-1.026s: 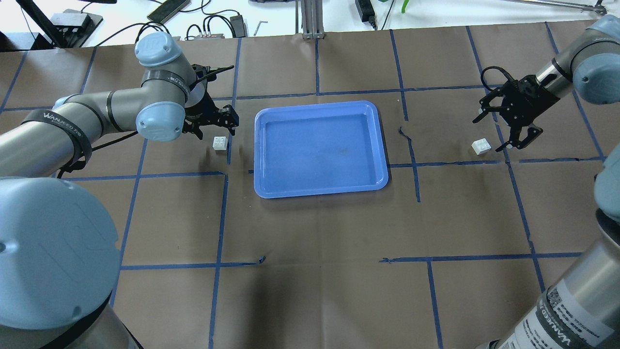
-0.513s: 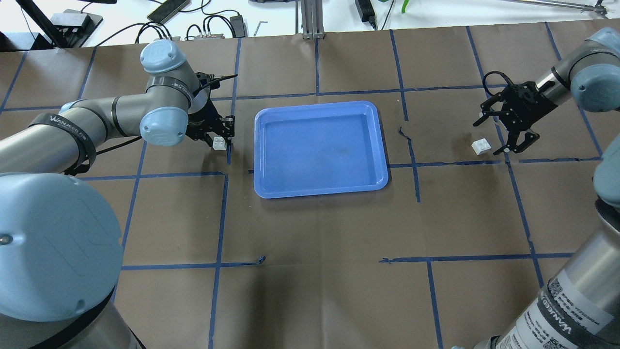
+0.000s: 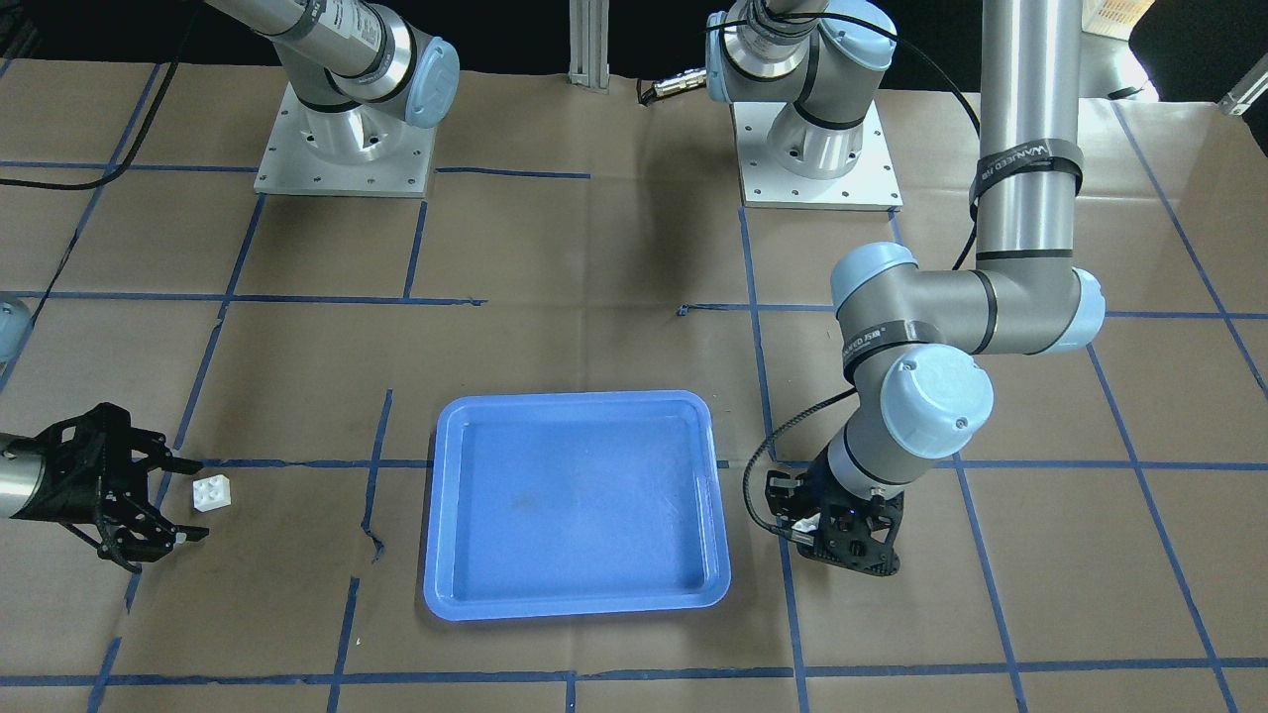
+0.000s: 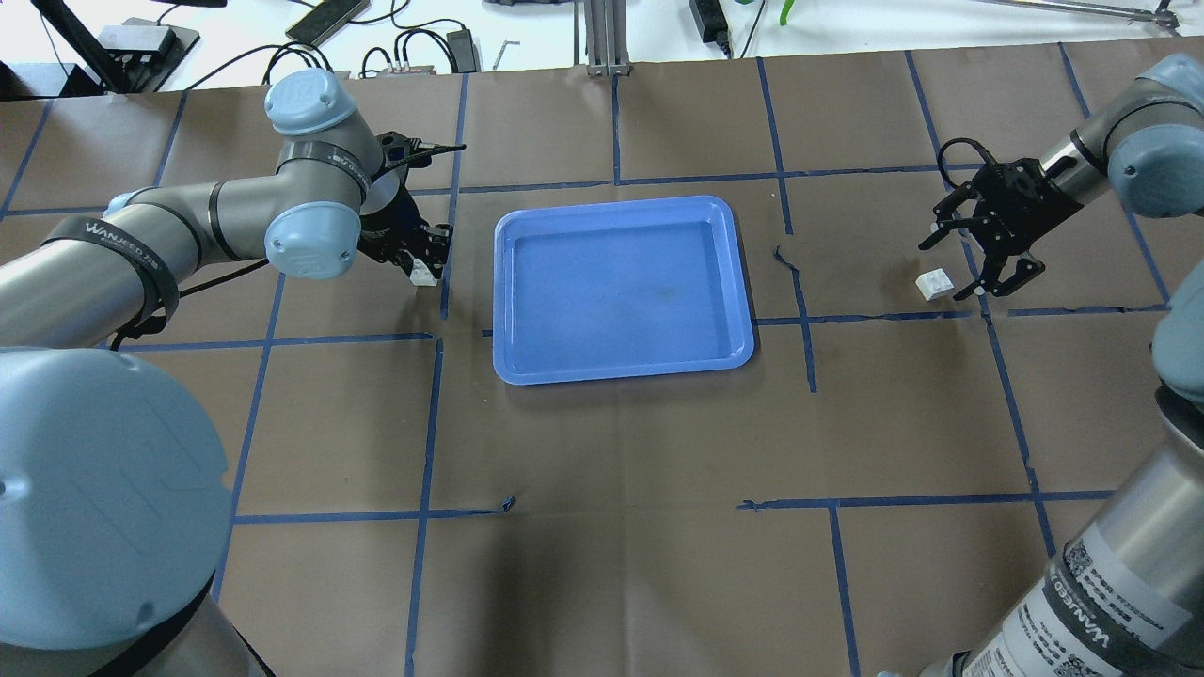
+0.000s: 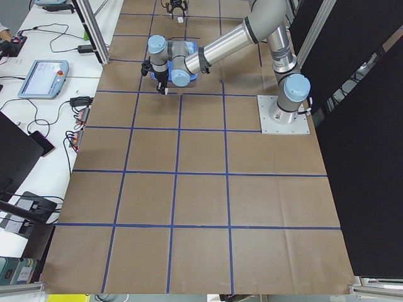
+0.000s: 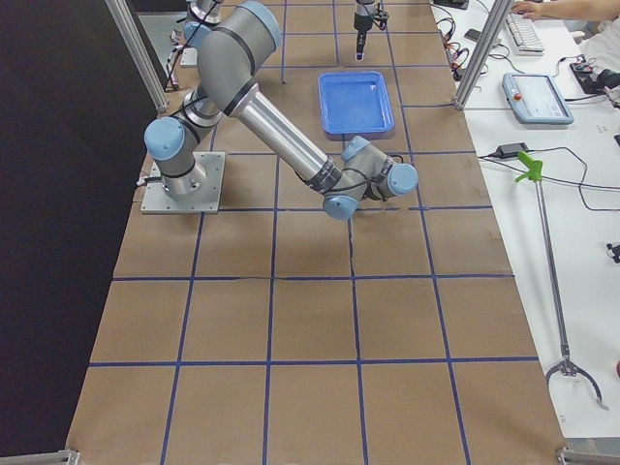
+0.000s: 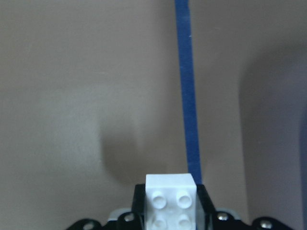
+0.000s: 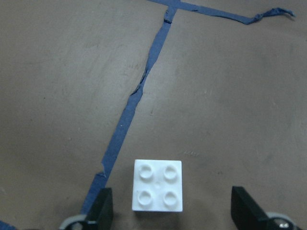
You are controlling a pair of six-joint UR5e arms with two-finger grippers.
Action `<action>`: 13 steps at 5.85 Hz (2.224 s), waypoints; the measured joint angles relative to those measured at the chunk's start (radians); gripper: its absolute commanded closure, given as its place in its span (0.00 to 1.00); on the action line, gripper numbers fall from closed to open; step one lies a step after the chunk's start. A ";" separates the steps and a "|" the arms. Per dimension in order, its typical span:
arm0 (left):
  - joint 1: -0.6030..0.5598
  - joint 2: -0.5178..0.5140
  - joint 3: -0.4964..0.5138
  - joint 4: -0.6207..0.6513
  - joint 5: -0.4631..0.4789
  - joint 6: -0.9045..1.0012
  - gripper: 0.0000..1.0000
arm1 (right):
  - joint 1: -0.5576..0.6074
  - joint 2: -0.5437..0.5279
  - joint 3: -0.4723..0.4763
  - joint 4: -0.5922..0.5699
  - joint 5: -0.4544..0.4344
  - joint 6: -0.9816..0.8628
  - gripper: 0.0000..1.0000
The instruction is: Assemble white blocks and place on blue tray
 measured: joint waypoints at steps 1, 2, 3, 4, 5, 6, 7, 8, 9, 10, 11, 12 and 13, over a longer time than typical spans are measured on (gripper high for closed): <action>-0.065 0.027 0.004 0.000 0.000 0.118 1.00 | 0.000 0.001 0.000 0.002 -0.002 0.000 0.51; -0.142 0.032 0.011 0.005 0.000 0.242 1.00 | 0.000 0.001 0.000 0.000 -0.005 -0.001 0.66; -0.199 0.028 0.017 0.012 -0.003 0.406 1.00 | 0.000 0.000 -0.002 -0.004 -0.007 -0.001 0.68; -0.243 0.023 0.019 0.016 -0.008 0.578 1.00 | -0.001 -0.003 -0.004 -0.007 -0.007 -0.001 0.68; -0.282 0.003 0.021 0.037 -0.011 0.670 1.00 | -0.001 -0.008 -0.008 -0.008 -0.003 -0.001 0.69; -0.316 -0.034 0.023 0.082 -0.012 0.705 1.00 | -0.001 -0.016 -0.011 -0.007 0.000 0.002 0.69; -0.347 -0.067 0.020 0.125 -0.011 0.748 1.00 | 0.002 -0.040 -0.012 -0.003 0.002 0.041 0.69; -0.362 -0.079 0.014 0.140 -0.010 0.793 0.86 | 0.006 -0.084 -0.007 0.003 0.003 0.129 0.69; -0.367 -0.084 0.008 0.143 -0.010 0.813 0.66 | 0.016 -0.139 0.009 0.008 0.016 0.246 0.69; -0.368 -0.088 0.003 0.140 -0.009 0.815 0.01 | 0.031 -0.199 0.050 0.003 0.038 0.362 0.69; -0.369 -0.087 0.002 0.138 -0.008 0.816 0.00 | 0.048 -0.262 0.114 -0.018 0.053 0.455 0.69; -0.369 -0.079 0.003 0.136 -0.008 0.818 0.00 | 0.071 -0.324 0.200 -0.082 0.067 0.545 0.69; -0.366 -0.064 0.011 0.130 -0.007 0.817 0.00 | 0.096 -0.378 0.286 -0.178 0.073 0.629 0.69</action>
